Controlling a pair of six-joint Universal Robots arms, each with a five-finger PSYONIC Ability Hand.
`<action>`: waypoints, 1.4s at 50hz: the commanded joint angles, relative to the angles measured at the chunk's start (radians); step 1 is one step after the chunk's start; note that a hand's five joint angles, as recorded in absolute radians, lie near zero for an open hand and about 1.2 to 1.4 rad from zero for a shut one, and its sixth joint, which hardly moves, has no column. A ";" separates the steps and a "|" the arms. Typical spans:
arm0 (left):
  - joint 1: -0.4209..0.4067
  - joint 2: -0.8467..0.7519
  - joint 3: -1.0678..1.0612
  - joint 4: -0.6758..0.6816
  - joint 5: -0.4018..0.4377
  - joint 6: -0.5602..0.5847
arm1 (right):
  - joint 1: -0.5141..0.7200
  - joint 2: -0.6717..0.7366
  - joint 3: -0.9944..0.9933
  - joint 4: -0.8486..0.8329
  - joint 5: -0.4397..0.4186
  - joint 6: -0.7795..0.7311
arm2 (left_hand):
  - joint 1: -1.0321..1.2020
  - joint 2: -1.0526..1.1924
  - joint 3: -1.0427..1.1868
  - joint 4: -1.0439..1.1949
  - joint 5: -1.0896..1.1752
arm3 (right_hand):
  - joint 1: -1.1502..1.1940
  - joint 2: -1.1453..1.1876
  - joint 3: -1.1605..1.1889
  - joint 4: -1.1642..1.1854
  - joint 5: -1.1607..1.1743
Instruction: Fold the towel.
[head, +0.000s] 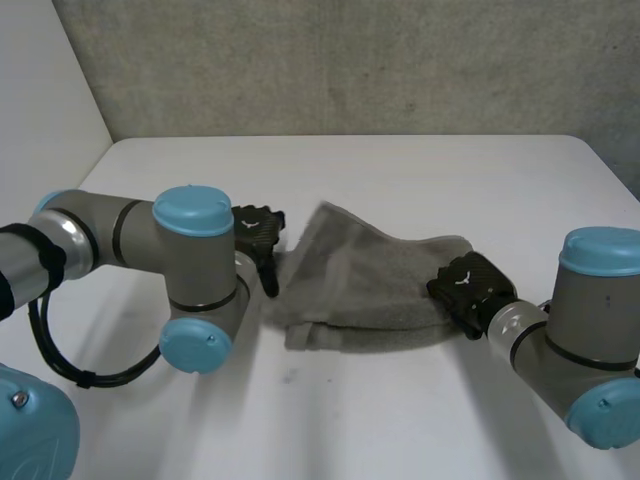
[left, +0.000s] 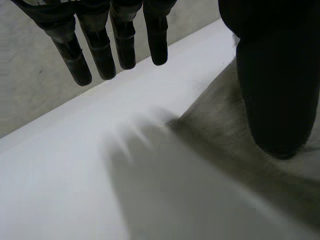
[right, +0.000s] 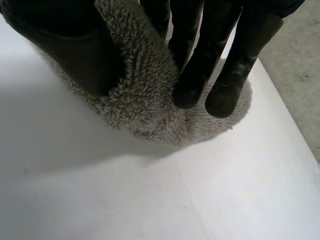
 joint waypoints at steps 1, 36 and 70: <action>0.015 0.041 -0.062 -0.012 -0.049 -0.006 | -0.030 -0.036 -0.017 0.004 0.001 -0.030 | 0.054 0.053 0.053 0.053 0.052 | 0.158 0.133 0.080 0.056 0.095; 0.099 0.410 -0.323 -0.002 0.005 -0.118 | 0.396 0.081 -0.359 0.020 -0.105 -0.212 | 0.007 0.006 0.006 0.006 0.006 | -1.063 -1.089 -1.142 -1.166 -1.127; -0.049 0.201 -0.198 -0.038 0.049 -0.155 | 0.197 0.151 -0.445 0.247 0.021 0.765 | 0.007 0.006 0.006 0.006 0.005 | -1.063 -1.089 -1.142 -1.166 -1.127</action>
